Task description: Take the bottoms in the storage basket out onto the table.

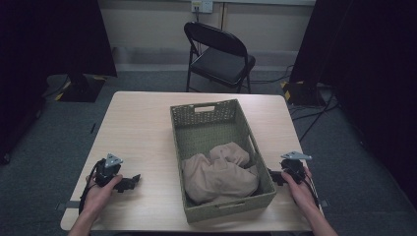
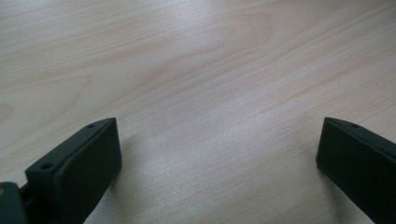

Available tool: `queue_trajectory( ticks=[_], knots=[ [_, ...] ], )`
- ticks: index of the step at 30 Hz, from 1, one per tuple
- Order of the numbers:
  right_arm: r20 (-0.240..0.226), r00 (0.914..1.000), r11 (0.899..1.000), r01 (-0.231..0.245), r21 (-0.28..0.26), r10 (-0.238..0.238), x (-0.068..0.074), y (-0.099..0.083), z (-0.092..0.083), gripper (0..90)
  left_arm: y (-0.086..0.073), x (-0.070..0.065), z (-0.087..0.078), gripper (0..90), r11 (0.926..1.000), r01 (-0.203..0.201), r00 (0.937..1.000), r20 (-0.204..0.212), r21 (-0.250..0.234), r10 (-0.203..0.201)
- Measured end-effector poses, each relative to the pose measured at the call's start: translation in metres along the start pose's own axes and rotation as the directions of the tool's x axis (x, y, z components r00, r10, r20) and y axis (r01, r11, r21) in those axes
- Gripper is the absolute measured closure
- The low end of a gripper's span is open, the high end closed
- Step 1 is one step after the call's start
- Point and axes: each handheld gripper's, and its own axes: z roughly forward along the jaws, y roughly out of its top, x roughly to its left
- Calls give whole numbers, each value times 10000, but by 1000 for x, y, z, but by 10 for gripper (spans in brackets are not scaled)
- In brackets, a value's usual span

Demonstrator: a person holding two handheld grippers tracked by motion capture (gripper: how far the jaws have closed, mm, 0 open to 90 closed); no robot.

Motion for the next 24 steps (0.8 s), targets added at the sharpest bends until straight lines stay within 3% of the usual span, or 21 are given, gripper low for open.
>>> queue_trajectory(
  ticks=[14, 21, 24],
  knots=[
    [-336, 9991, 9995, -253, 177, 259, -2, 5, -12, 137, 1, 0, 1, 0, 10000, -12, 10000, 12, 3, 12],
    [-368, 9991, 9997, -231, -5, 230, -1, 9, -22, 138, 1, 0, 1, 0, 10000, -16, 10000, 20, 1, 16],
    [-587, 9978, 9995, -314, -78, 309, -4, 13, -27, 137, 1, 0, 1, 0, 10000, -46, 10000, 60, -7, 46]
  ],
)
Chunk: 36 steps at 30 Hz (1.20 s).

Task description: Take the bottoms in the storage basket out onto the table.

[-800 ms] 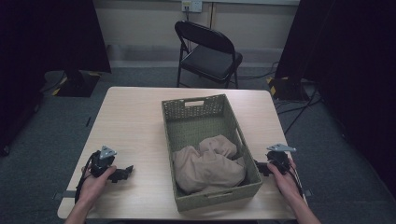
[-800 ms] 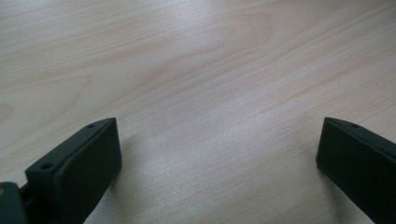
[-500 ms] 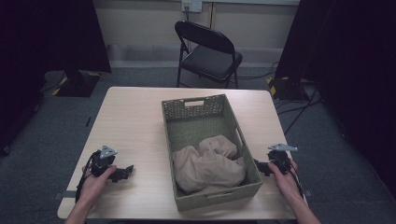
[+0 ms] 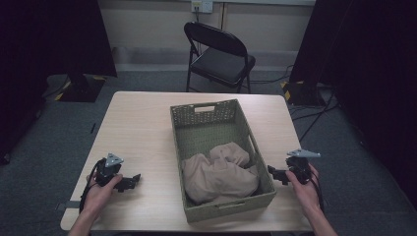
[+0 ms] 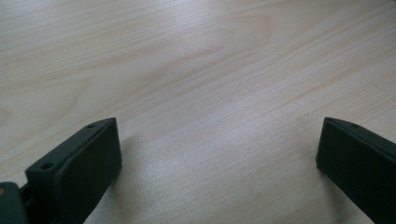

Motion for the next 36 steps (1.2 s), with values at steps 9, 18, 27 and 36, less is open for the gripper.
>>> queue_trajectory(
  ticks=[9, 18, 27, 36],
  knots=[
    [118, 9999, 9993, 60, -376, -55, -1, 9, -17, 148, 0, 0, 0, 0, 10000, -2, 10000, -6, 7, 2],
    [-152, 9999, 9958, -45, -913, 32, -2, 23, -35, 218, 0, 0, 0, 0, 10000, -3, 10000, -7, 11, 3],
    [-773, 9968, 9848, 89, -1732, -226, 9, 46, -59, 214, 0, 0, 0, 0, 10000, -5, 10000, 9, 0, 5],
    [-1809, 9784, 9718, 567, -2288, -997, 32, 69, -82, 213, 0, 0, 0, 0, 10000, -8, 10000, -11, 9, 8]
  ],
)
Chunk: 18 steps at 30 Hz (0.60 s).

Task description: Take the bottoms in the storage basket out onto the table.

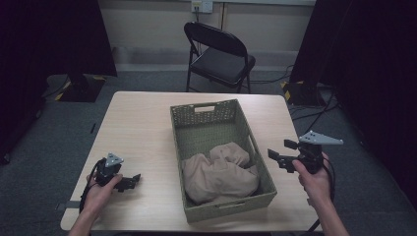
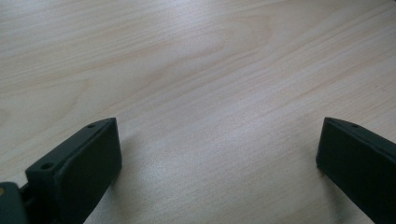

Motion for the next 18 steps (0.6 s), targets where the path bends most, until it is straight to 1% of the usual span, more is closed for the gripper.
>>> queue_trajectory(
  ticks=[2, 6, 7, 10, 12, 13, 14, 15, 16, 18],
  knots=[
    [-231, 9996, 9998, 187, 47, -185, 7, 4, 1, 212, 0, 0, 0, 0, 10000, 4, 10000, 4, -1, -4],
    [-739, 9960, 9984, 525, 204, -508, 19, 8, 7, 209, 0, 0, 0, 0, 10000, 4, 10000, 3, -1, -4],
    [-910, 9941, 9976, 626, 300, -597, 22, 9, 9, 202, 0, 0, 0, 0, 10000, 5, 10000, 3, 0, -5],
    [-1215, 9885, 9945, 956, 419, -899, 32, 13, 13, 190, 0, 0, 0, 0, 10000, 4, 10000, 20, -10, -4],
    [-1376, 9861, 9939, 1002, 454, -932, 37, 15, 16, 176, 0, 0, 0, 0, 10000, 0, 10000, 19, -6, 0],
    [-1544, 9830, 9927, 1086, 530, -993, 39, 16, 18, 172, 0, 0, 0, 0, 10000, -1, 10000, 21, -12, 1],
    [-1693, 9802, 9911, 1157, 662, -1031, 42, 17, 21, 172, 0, 0, 0, 0, 10000, -5, 10000, 21, -10, 5],
    [-1724, 9793, 9893, 1213, 812, -1059, 44, 16, 24, 169, 0, 0, 0, 0, 10000, -19, 10000, 21, 4, 19],
    [-1763, 9777, 9874, 1311, 889, -1140, 47, 16, 26, 161, 0, 0, 0, 0, 10000, -20, 10000, 20, -4, 20],
    [-2015, 9730, 9853, 1356, 1036, -1127, 50, 16, 31, 157, 0, 0, 0, 0, 10000, -22, 10000, 20, -1, 22]
  ],
)
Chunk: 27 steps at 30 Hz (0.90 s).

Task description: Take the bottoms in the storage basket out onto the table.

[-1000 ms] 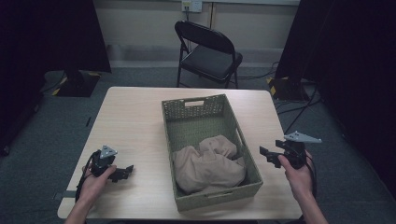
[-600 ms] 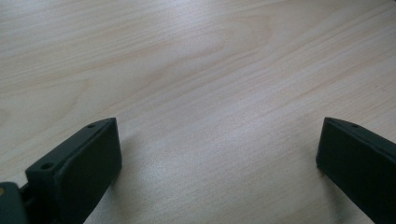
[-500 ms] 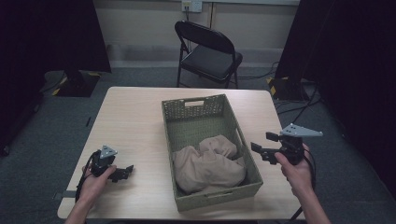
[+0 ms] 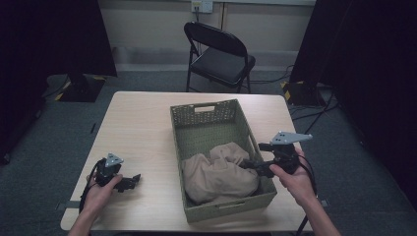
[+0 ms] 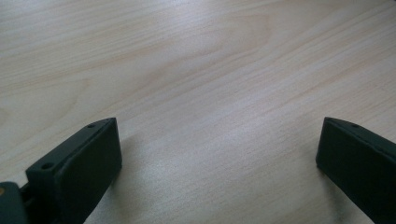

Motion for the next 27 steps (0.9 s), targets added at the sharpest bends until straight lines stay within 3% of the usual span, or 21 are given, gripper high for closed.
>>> queue_trajectory(
  ticks=[3, 15, 27],
  knots=[
    [40, 10000, 9998, 63, 175, -64, 3, 3, 7, 135, 0, 0, 0, 0, 10000, 9, 10000, 5, 0, -9],
    [-999, 9943, 9935, 472, 1031, -368, 19, 18, 45, 138, 0, 0, 0, 0, 10000, 9, 10000, 9, -9, -9],
    [-1238, 9907, 9824, 777, 1696, -570, 31, 22, 73, 138, 0, 0, 0, 0, 10000, -1, 10000, 14, -12, 1]
  ],
)
